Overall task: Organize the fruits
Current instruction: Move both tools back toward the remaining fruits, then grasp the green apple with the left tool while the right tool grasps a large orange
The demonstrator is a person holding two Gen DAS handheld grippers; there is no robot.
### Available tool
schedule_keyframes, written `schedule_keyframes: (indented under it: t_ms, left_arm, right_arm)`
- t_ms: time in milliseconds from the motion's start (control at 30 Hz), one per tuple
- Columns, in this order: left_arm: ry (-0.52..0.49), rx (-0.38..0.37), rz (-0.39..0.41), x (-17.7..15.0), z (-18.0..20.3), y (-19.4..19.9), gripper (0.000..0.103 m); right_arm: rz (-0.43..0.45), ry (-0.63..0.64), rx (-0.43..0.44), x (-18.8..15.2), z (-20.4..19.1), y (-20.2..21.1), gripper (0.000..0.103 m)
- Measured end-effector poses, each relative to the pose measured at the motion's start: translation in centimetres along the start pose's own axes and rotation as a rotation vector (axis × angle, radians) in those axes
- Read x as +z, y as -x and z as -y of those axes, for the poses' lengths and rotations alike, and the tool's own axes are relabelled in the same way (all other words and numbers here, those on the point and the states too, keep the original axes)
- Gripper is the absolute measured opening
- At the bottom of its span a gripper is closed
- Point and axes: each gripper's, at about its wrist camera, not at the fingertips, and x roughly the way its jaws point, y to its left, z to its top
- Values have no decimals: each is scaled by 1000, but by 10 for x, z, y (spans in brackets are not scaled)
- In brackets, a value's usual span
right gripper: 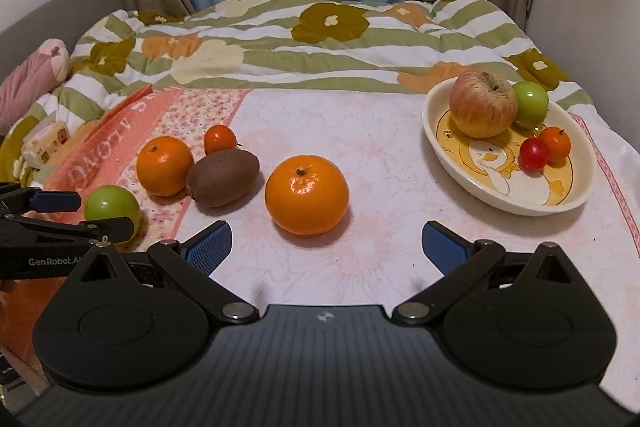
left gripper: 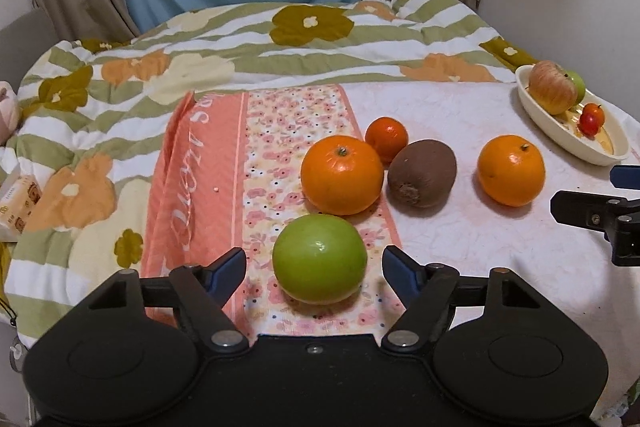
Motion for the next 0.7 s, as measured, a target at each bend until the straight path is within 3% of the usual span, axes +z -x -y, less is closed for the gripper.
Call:
schedule_keyframes:
  t_ms: [100, 233, 700]
  left_arm:
    - [5, -18, -3, -1, -3, -5, 76]
    - [16, -40, -32, -2, -4, -13, 58]
    - [28, -69, -29, -7, -7, -11, 57]
  right_arm:
    - [-9, 4, -9, 1, -1, -8, 103]
    - [-14, 5, -20, 3, -3, -15, 103]
    - [-23, 40, 0, 18, -10, -53, 100]
